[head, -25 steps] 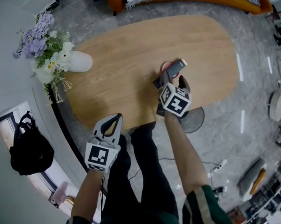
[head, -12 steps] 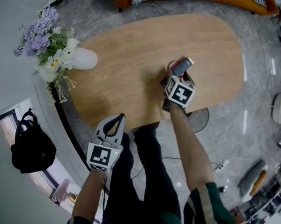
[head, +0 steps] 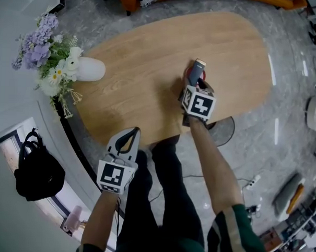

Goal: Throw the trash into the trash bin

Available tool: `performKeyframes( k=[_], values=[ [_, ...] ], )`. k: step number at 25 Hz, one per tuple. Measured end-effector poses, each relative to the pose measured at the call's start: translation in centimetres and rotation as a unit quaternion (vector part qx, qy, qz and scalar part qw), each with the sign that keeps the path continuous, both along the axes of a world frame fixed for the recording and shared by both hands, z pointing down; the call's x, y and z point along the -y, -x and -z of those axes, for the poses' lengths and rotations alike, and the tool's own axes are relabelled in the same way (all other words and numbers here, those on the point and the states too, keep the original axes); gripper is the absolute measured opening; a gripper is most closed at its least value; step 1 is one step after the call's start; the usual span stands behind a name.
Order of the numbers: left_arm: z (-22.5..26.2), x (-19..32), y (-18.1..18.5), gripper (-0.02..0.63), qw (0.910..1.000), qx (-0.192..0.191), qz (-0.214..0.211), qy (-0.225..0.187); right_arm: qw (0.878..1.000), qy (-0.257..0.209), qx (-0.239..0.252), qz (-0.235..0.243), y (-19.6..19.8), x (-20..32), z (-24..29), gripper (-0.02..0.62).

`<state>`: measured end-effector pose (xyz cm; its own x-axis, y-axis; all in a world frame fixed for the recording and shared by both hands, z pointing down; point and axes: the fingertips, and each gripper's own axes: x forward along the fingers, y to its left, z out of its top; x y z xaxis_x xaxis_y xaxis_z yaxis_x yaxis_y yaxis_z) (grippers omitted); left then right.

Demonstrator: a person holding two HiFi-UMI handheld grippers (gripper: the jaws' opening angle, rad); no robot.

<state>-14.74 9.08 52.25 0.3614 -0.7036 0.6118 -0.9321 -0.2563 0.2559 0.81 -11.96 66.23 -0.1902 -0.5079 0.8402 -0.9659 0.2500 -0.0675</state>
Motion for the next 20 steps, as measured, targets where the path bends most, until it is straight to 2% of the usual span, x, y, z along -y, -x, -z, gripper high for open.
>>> performKeyframes(
  k=[3,6,9,15,20],
  values=[
    [-0.3,-0.3,0.3,0.000,0.9997,0.012,-0.017,-0.009,1.000,-0.004,-0.003,0.014,0.4,-0.6,0.3,0.198],
    [-0.1,-0.5,0.3,0.000,1.0000,0.000,-0.006,-0.002,1.000,-0.007,-0.001,0.020,0.7,-1.1,0.8,0.195],
    [-0.2,-0.7,0.2,0.000,0.9997,0.008,-0.023,-0.006,1.000,-0.017,0.005,0.022,0.9,-1.5,1.7,0.195],
    [0.2,-0.2,-0.7,0.000,0.9988,0.009,-0.045,-0.016,0.999,-0.021,0.031,0.002,-0.4,-3.1,3.1,0.193],
    [0.7,0.4,-2.8,0.000,0.9968,0.008,-0.075,-0.025,0.998,-0.031,0.048,-0.024,-3.3,-4.6,4.4,0.193]
  ],
)
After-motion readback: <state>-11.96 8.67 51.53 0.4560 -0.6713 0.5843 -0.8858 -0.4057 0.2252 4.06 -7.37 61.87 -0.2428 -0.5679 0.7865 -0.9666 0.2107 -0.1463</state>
